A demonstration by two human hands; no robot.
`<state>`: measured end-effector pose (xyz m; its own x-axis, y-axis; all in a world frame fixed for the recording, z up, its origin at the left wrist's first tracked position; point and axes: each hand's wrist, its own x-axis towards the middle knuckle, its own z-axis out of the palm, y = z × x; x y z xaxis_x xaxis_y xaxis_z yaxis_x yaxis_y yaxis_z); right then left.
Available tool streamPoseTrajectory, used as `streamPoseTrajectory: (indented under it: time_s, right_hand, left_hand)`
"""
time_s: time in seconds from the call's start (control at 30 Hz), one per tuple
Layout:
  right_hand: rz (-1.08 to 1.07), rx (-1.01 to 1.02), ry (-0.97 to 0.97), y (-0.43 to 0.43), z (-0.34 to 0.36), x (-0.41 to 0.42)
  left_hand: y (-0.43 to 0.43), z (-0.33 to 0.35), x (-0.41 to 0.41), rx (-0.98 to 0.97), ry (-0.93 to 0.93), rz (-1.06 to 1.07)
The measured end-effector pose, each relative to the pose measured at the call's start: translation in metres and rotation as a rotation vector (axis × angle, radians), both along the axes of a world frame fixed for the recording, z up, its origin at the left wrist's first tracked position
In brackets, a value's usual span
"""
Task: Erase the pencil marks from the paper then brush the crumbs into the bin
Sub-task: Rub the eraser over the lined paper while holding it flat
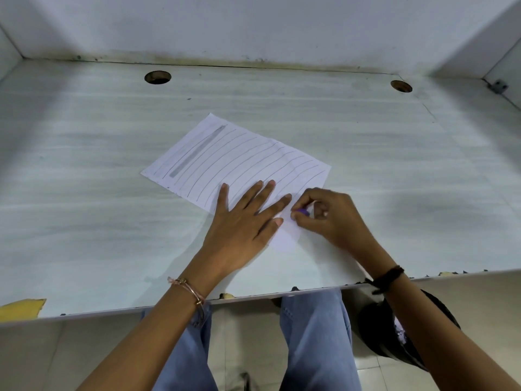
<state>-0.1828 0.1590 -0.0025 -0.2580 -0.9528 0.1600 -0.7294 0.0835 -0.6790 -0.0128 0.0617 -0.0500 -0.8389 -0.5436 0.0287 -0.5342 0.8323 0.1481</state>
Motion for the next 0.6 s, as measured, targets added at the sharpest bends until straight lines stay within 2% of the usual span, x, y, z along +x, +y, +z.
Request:
streamPoseTrajectory:
  time_s: [0.07,0.23,0.27,0.37,0.43,0.53,0.6]
  right_hand:
    - [-0.066,-0.032,0.013,-0.004,0.003,-0.003]
    - [0.214,0.077,0.013,0.013,0.001,0.022]
    - [0.199,0.076,0.012,0.011,0.001,0.017]
    - [-0.029,-0.018,-0.005,-0.002,0.003,-0.003]
    - [-0.06,-0.045,0.017,-0.003,0.005,0.0]
    - [0.14,0.057,-0.018,0.009,0.005,0.022]
    - [0.185,0.106,-0.051,0.012,0.004,0.021]
  left_hand:
    - [0.001,0.001,0.0,0.0,0.006,0.004]
    - [0.0,0.001,-0.001,-0.011,-0.033,-0.015]
    - [0.0,0.0,-0.001,-0.01,-0.029,-0.016]
    - [0.0,0.0,-0.001,-0.005,0.014,-0.003]
    - [0.0,0.0,-0.001,-0.012,0.018,0.003]
    - [-0.001,0.001,0.0,0.008,-0.013,-0.009]
    - [0.0,0.001,0.0,-0.008,-0.014,-0.016]
